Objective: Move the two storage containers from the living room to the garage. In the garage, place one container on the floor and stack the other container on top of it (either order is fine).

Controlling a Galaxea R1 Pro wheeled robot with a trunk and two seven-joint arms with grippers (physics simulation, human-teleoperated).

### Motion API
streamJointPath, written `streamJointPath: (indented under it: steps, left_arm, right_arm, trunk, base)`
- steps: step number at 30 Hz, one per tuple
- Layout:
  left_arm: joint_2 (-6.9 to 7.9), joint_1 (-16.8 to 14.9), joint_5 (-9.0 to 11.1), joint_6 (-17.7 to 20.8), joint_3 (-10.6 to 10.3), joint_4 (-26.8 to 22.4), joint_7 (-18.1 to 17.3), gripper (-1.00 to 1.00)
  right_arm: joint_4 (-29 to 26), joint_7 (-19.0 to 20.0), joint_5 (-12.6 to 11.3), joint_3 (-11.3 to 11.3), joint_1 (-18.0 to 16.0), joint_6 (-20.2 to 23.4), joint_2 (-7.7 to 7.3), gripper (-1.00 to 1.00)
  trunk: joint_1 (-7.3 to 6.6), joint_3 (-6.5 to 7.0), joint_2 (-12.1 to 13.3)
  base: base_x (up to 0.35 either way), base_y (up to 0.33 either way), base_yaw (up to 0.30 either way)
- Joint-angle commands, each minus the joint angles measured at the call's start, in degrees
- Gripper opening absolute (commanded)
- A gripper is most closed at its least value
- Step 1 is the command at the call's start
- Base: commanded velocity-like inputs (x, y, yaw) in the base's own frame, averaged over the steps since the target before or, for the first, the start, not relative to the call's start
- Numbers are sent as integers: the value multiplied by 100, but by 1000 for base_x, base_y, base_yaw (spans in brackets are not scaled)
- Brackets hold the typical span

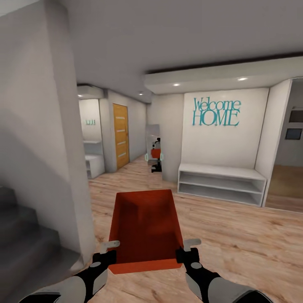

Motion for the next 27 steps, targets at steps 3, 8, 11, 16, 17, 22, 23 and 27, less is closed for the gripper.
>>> streamJointPath:
  steps: [3,8,11,16,17,22,23,27]
  left_arm:
    - [-2,-5,59,-32,70,-3,-17,-100]
    - [0,-5,61,-32,70,-3,-16,-100]
    - [1,-5,59,-32,70,-3,-15,-100]
    - [1,-5,59,-32,70,-3,-15,-100]
    - [1,-5,59,-32,70,-3,-15,-100]
    - [0,-5,60,-32,70,-3,-15,-100]
    - [0,-5,61,-32,70,-3,-15,-100]
    - [1,-5,60,-32,70,-3,-15,-100]
  right_arm:
    - [1,39,-6,-282,-7,-5,57,-100]
    - [-1,39,-6,-282,-7,-4,57,-100]
    - [-1,39,-6,-282,-7,-4,57,-100]
    - [1,39,-6,-282,-7,0,57,-100]
    - [-1,39,-6,-280,-7,1,57,-100]
    - [-2,39,-6,-280,-7,3,57,-100]
    - [-1,39,-6,-279,-7,3,57,-100]
    - [-1,39,-6,-280,-7,0,57,-100]
  trunk:
    - [5,-9,-7]
    - [5,-9,-7]
    - [5,-9,-7]
    - [5,-9,-7]
    - [5,-9,-7]
    - [5,-9,-7]
    - [5,-9,-7]
    - [5,-9,-7]
  base:
    - [323,0,231]
    - [323,0,56]
    - [323,0,7]
    - [323,0,1]
    - [323,0,0]
    - [323,0,0]
    - [323,0,0]
    - [323,0,0]
